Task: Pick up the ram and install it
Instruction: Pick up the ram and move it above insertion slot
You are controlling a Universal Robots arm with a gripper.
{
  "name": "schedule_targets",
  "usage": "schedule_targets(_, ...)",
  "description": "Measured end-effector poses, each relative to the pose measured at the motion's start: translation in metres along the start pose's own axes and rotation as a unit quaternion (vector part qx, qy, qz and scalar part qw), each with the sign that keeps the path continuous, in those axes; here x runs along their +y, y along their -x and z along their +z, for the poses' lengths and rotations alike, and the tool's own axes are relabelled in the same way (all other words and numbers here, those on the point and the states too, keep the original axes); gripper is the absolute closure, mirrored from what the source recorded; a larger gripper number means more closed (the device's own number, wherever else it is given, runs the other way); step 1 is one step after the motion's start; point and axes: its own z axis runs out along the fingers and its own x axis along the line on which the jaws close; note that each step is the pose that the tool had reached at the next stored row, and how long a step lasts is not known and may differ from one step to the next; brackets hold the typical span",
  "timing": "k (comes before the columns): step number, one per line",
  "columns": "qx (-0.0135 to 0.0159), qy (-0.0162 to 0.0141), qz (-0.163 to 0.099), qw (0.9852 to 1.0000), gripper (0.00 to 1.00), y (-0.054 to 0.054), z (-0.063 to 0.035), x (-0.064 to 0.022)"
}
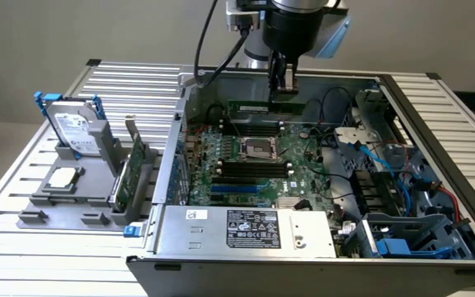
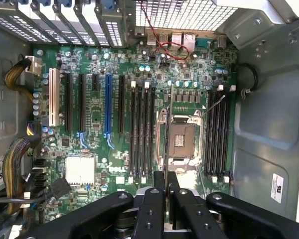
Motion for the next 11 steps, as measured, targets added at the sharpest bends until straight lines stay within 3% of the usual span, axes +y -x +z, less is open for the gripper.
schedule_targets(4, 0.0036, -0.0001, 0.002, 1.0000, 0.86, 0.0040, 0.0003, -0.0001)
schedule_targets(7, 0.0105, 0.0000, 0.003, 0.9999, 0.86, 0.0080, 0.0006, -0.0002)
schedule_targets(11, 0.0111, 0.0005, 0.003, 0.9999, 0.86, 0.0080, 0.0005, -0.0002)
